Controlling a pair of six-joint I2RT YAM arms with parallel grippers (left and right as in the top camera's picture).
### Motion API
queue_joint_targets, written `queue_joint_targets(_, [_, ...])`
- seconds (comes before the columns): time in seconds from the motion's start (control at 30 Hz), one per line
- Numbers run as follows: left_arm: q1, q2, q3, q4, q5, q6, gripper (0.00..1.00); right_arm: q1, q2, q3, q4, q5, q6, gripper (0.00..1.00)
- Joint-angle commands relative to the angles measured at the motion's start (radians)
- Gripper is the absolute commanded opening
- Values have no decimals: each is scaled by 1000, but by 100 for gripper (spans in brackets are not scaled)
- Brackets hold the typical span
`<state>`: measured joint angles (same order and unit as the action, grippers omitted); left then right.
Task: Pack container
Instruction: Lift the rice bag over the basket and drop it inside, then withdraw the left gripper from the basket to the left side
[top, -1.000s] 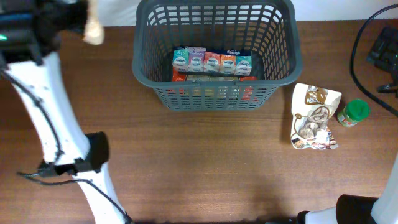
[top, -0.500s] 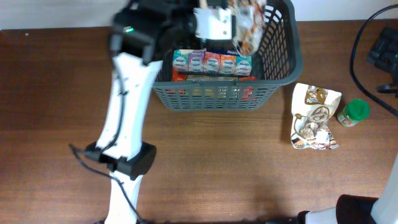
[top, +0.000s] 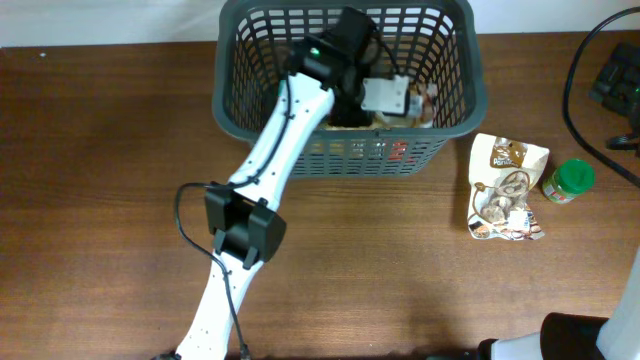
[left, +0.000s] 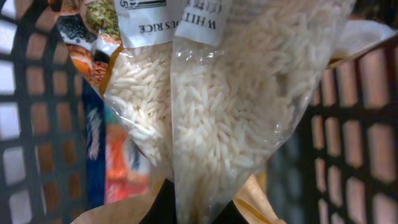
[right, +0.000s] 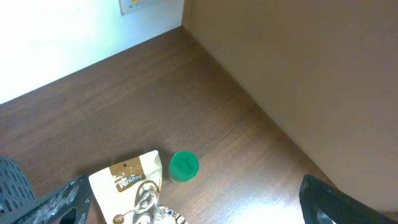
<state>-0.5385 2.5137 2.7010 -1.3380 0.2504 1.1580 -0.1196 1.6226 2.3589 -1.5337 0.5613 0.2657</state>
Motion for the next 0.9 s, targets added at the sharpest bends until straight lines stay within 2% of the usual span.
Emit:
queue_joint_targets(0.0, [-37,-21,17,-10,16,-25,3,6,0,1,2,26,13,99])
queue_joint_targets(0.17, [-43,-21,17,-8,16,-100,17,6,0,1,3,26,13,99])
queue_joint_targets(0.2, [-43,-19,17,-8,16,-110,27,6,0,1,3,26,13,99])
queue_joint_targets(0.23, [-41,-19,17,-8,16,-118,52,6,0,1,2,26,13,99])
queue_joint_targets(0.27, [-39,-19,17,-8,15,-118,99,6,0,1,3,26,13,99])
queue_joint_targets(0.33, [-35,-19,17,-8,10,-127,99,6,0,1,2,26,13,99])
queue_joint_targets(0.37, [-33,-20,20,-3,-22,-170,99,6,0,1,2,26,13,99])
queue_joint_targets(0.5, [-19,-32,71,29,-252,-444,99,6,0,1,2,26,13,99])
queue_joint_targets(0.57, [8,-58,124,24,-308,-540,99,6,0,1,3,26,13,99])
queue_joint_targets(0.73, [115,-168,240,21,-264,-687,99,6,0,1,3,26,13,99])
queue_joint_targets(0.87, [233,-268,302,26,-103,-755,99,6,0,1,3,26,13,99])
